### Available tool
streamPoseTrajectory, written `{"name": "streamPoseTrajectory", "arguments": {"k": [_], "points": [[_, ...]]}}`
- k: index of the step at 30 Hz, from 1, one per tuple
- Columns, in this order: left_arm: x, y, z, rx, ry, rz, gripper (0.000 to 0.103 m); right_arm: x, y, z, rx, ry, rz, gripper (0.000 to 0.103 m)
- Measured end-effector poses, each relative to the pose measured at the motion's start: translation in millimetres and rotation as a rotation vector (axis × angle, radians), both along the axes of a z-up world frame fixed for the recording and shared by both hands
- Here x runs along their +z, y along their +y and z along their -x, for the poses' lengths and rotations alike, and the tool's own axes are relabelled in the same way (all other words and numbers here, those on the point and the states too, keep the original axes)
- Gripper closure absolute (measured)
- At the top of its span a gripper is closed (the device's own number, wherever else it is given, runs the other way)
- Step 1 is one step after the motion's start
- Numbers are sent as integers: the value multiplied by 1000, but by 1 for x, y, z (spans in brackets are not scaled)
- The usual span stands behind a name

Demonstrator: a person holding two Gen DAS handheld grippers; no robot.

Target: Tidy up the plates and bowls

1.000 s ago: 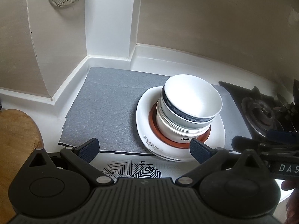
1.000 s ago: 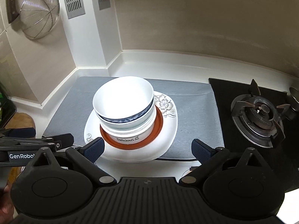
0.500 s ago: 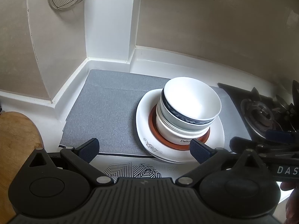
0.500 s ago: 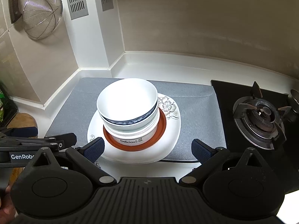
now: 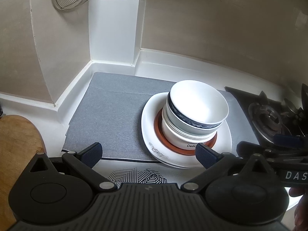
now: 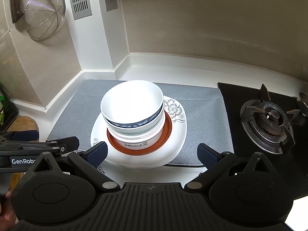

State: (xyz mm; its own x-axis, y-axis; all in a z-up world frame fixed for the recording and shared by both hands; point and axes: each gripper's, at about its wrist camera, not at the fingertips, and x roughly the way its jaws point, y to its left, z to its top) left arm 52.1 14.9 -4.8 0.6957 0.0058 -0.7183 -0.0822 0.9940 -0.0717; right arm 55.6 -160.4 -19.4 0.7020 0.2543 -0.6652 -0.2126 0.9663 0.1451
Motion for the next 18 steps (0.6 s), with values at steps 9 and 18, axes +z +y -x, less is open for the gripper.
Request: {"name": "streamPoseTrajectory", "arguments": {"k": [9,18], "points": [[1,1,1,-1,-11,-1,0,1,1,0,5,-7,-1,4],[0,1,0,-8,-12,4,0,2,-2,0,2,-3,-1,4]]}}
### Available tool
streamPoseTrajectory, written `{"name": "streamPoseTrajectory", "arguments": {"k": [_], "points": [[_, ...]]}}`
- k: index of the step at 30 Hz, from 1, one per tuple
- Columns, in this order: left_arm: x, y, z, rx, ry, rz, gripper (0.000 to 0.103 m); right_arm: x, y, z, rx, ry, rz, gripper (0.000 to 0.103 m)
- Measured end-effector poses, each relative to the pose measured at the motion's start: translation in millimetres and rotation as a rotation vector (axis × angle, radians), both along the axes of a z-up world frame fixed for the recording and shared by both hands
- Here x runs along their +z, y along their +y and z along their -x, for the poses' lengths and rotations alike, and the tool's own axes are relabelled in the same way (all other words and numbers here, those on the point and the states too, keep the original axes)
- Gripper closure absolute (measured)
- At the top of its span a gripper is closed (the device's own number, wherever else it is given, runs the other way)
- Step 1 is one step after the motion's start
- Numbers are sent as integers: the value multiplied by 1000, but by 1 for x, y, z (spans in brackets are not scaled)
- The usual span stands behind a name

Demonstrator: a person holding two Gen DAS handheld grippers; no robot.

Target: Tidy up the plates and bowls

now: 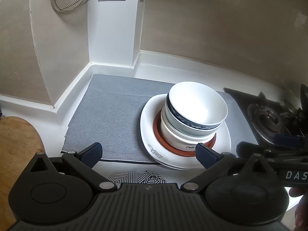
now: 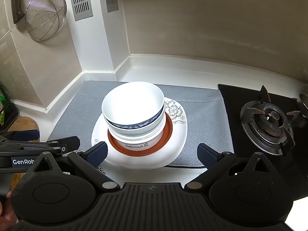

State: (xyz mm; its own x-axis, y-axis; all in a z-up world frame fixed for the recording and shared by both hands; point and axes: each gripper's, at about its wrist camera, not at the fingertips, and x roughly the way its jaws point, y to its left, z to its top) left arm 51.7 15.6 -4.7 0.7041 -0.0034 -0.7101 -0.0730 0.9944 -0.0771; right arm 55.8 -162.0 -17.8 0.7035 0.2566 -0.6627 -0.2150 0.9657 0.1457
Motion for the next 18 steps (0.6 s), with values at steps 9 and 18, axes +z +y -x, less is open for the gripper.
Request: {"name": "streamPoseTrajectory", "arguments": {"k": [9,18], "points": [[0,-1,-1,-8,-3,0,0,0,-2,1,-4,-2,-2,4],[-1,-1,2,-5,-5,5,0,1,-2,2,-5,-1,0,4]]}}
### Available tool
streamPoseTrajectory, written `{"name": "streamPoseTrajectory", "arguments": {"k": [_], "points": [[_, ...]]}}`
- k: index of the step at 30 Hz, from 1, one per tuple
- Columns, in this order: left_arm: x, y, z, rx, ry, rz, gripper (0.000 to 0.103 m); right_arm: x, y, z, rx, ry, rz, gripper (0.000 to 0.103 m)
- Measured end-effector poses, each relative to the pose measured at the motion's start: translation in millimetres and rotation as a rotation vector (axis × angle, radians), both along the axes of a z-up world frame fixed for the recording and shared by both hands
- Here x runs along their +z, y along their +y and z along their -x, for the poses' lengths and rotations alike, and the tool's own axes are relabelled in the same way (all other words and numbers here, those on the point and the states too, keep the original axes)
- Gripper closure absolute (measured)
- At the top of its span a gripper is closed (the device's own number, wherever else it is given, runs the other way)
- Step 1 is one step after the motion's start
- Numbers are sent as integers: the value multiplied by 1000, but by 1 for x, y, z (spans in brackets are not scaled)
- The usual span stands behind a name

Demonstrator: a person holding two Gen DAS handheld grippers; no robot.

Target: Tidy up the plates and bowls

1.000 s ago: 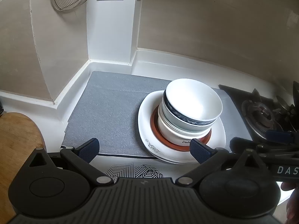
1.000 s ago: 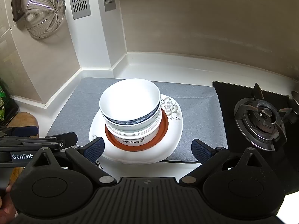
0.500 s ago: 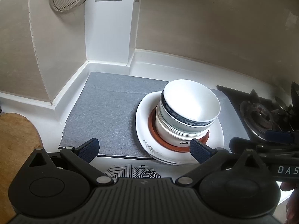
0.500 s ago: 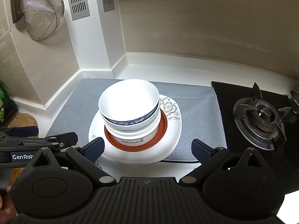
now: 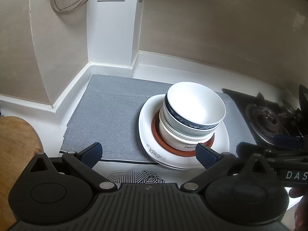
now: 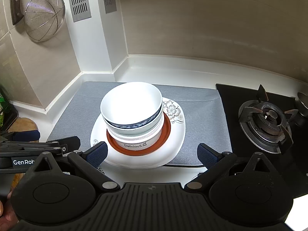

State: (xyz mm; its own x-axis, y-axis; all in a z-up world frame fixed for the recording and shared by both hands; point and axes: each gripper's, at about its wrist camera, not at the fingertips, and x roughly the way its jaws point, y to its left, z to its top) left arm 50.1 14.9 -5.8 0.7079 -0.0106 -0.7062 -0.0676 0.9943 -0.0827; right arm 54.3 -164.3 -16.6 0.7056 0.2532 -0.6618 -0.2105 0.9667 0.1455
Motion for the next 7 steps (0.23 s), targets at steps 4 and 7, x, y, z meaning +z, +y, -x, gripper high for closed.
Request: {"name": "streamPoseTrajectory", "arguments": {"k": [4,7], "points": [[1,1,1,1,-4,-3,0,0,1,0,4,0,-2,4],[1,2,1,1,-8,-3,0,0,3,1,4,-1,-5,4]]}}
